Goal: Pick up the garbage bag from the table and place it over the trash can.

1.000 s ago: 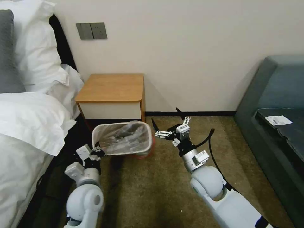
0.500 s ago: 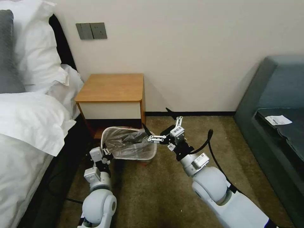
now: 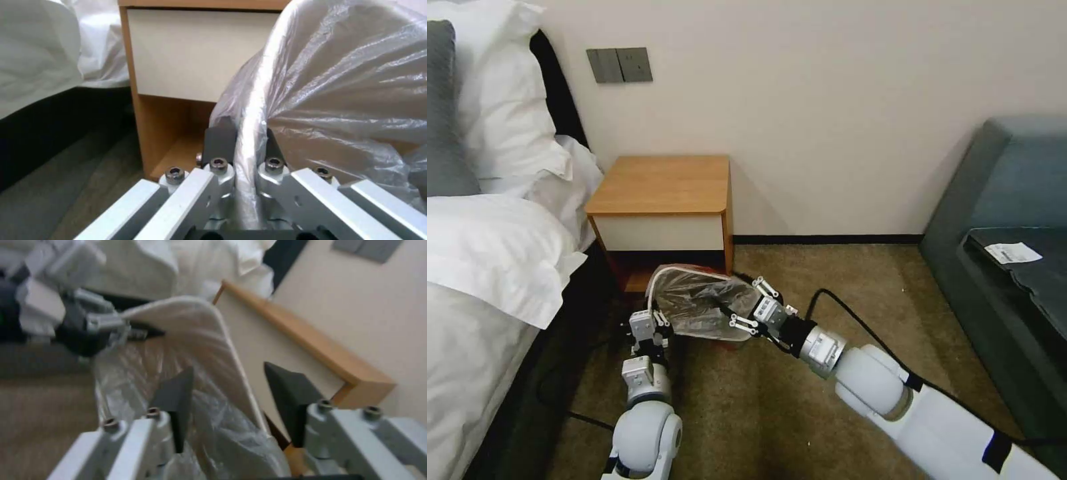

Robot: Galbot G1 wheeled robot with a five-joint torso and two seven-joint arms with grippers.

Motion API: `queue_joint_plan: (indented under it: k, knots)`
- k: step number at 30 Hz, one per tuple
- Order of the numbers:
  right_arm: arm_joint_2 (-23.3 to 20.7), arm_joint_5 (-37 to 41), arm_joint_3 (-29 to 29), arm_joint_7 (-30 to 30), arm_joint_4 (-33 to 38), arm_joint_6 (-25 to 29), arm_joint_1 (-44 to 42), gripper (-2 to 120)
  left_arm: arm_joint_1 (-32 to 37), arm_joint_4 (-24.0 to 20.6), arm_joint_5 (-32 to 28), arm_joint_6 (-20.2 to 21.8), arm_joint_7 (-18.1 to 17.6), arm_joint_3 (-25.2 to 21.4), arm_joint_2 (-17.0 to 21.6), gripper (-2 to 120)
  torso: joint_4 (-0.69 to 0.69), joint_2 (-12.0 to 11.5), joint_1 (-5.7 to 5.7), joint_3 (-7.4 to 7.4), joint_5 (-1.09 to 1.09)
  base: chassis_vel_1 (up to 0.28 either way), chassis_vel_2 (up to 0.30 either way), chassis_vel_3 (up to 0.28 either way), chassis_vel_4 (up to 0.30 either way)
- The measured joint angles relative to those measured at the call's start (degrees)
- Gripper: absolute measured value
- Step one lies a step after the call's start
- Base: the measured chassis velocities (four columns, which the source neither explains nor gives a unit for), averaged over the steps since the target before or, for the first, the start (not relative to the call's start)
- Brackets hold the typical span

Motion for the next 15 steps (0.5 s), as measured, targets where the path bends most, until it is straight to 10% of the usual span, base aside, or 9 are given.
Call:
queue_joint_plan:
  k: [15]
  knots:
    - [0.9, 1.2, -4.2, -2.5, -2.5, -3.5, 5.9, 0, -0.3, 0.6, 1.3, 0.4, -0.3, 1.2, -1.1, 0, 0.0, 0.0, 0.0, 0.0, 0.0, 0.0, 0.0, 0.0, 0.0]
